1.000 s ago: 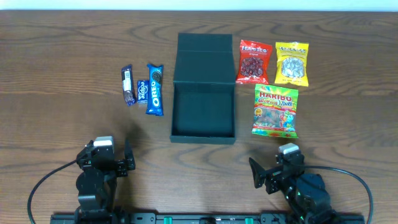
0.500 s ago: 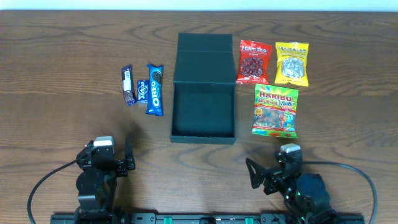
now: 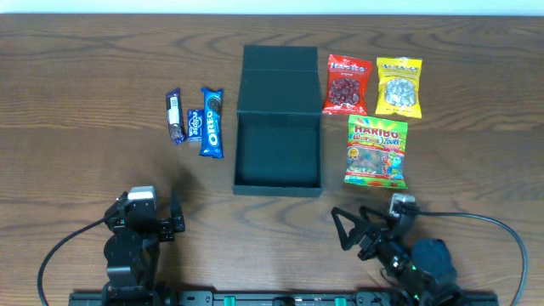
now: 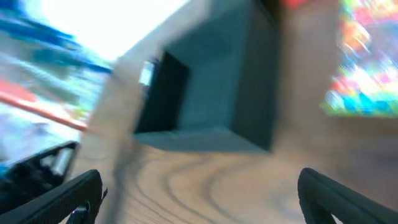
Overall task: Pack container
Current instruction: 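Move the right gripper toward the green Haribo Worms bag, then grasp the Haribo Worms bag top with the right gripper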
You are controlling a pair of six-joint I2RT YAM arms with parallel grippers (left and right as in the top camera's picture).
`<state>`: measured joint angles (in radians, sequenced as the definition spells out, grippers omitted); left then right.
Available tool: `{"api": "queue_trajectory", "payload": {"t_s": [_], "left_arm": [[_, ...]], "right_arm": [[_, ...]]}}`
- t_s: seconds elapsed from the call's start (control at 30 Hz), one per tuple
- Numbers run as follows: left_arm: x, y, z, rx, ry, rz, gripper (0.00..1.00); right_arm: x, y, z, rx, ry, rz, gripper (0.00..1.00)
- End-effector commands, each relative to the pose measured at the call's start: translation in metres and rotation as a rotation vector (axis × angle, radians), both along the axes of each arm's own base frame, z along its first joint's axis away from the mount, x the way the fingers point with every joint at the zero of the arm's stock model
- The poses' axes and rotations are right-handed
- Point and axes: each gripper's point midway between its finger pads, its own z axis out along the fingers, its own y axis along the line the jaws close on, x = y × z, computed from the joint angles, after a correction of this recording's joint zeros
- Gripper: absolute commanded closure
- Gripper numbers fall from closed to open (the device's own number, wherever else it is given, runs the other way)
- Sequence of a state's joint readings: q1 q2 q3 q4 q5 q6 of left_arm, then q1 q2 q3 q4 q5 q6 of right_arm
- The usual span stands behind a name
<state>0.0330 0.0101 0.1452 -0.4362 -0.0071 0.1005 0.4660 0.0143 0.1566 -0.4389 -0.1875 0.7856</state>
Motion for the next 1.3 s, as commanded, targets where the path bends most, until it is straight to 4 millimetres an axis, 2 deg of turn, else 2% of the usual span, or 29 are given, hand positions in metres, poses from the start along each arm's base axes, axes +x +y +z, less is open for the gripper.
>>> {"api": "queue_trajectory", "payload": {"t_s": [0.0, 0.07, 0.2, 0.27, 0.37, 0.57, 0.63, 0.73, 0.97, 1.13, 1.27], "left_arm": [[0.0, 0.002, -0.008, -0.014, 0.012, 0.014, 0.05], [0.0, 0.002, -0.008, -0.014, 0.012, 0.014, 0.05], [0.0, 0.002, -0.008, -0.014, 0.012, 0.014, 0.05], [0.0, 0.002, -0.008, -0.014, 0.012, 0.014, 0.05], [0.0, 0.002, -0.008, -0.014, 0.012, 0.014, 0.05], [0.0, 0.002, -0.008, -0.014, 0.012, 0.014, 0.05], [0.0, 0.002, -0.008, -0.014, 0.012, 0.014, 0.05], [0.0, 0.002, -0.008, -0.014, 0.012, 0.014, 0.05], [0.0, 0.002, -0.008, -0.014, 0.012, 0.014, 0.05], [0.0, 0.002, -0.008, -0.014, 0.012, 0.014, 0.05], [0.0, 0.002, -0.008, -0.014, 0.012, 0.014, 0.05]], "right_arm": [[0.003, 0.004, 0.031, 0.006, -0.133, 0.028, 0.01], [0.01, -0.001, 0.049, -0.036, -0.185, 0.005, 0.01], [0.022, -0.005, 0.06, -0.196, -0.182, 0.014, 0.01], [0.034, -0.006, 0.064, -0.29, -0.152, 0.026, 0.01], [0.053, -0.012, 0.062, -0.416, -0.084, 0.022, 0.01], [0.099, -0.05, 0.042, -0.667, 0.147, -0.123, 0.01], [0.114, -0.062, 0.029, -0.74, 0.229, -0.165, 0.01], [0.131, -0.066, -0.002, -0.833, 0.33, -0.139, 0.01], [0.142, -0.074, -0.068, -0.912, 0.512, -0.115, 0.01], [0.147, -0.096, -0.109, -0.858, 0.657, -0.18, 0.01], [0.149, -0.09, -0.127, -0.74, 0.702, -0.127, 0.01]]}}
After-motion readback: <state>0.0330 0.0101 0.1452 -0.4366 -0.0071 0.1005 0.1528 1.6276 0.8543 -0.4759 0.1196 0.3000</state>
